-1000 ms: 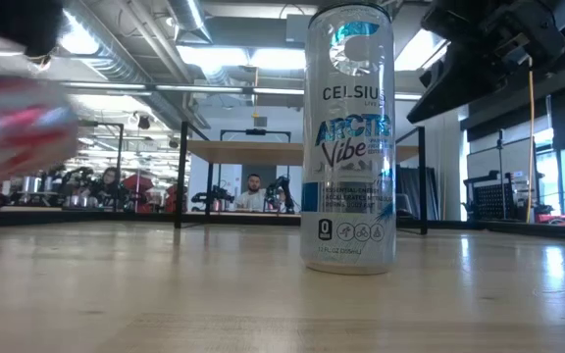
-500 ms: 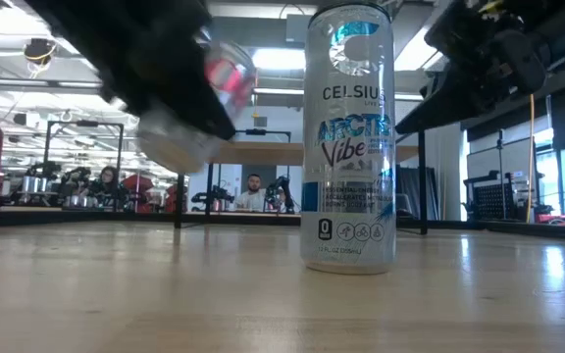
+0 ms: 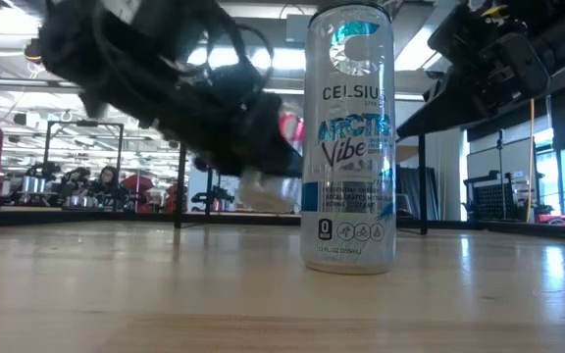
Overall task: Place canned beverage on shelf
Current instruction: Put the red-silver soda can on the shelf aligned with the other red-silver soda can
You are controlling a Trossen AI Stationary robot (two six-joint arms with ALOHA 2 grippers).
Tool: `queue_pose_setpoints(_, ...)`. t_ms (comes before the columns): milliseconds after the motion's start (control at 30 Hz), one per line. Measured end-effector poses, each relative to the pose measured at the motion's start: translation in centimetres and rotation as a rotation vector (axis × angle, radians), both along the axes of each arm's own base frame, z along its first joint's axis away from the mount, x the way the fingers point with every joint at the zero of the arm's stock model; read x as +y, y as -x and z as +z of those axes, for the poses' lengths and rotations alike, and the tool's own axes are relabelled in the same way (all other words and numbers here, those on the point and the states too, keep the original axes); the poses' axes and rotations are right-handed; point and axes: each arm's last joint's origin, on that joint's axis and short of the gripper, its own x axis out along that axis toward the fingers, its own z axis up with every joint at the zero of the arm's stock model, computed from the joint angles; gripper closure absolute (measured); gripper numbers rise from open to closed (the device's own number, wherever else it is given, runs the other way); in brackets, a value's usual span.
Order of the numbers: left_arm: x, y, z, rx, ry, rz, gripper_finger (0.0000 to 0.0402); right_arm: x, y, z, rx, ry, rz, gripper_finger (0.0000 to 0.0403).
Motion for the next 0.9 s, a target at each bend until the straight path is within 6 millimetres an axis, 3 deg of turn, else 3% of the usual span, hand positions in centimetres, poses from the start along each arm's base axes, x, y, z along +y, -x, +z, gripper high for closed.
queue_pose_setpoints(233, 0.8, -1.9, -3.1, -0.023, 0.011, -0.053, 0.0134, 0.0, 0.0, -0.2, 0.010, 0.001, 0.000, 0.0384)
queue_pose_setpoints(367, 0.7, -2.6, -3.7, -0.020, -0.008, -0.066, 0.0132, 0.0, 0.0, -0.2, 0.015, 0.002, 0.000, 0.0384)
queue_pose_setpoints(633, 0.1, -2.7, -2.9, -0.008, -0.049, -0.098, 0.0058, 0.0, 0.0, -0.2, 0.018, 0.019, 0.008, 0.0384)
queue_pose_setpoints(900, -0.5, -2.1, -0.7, 0.030, -0.055, -0.131, 0.0043, 0.0, 0.0, -0.2, 0.018, 0.055, 0.027, 0.0384)
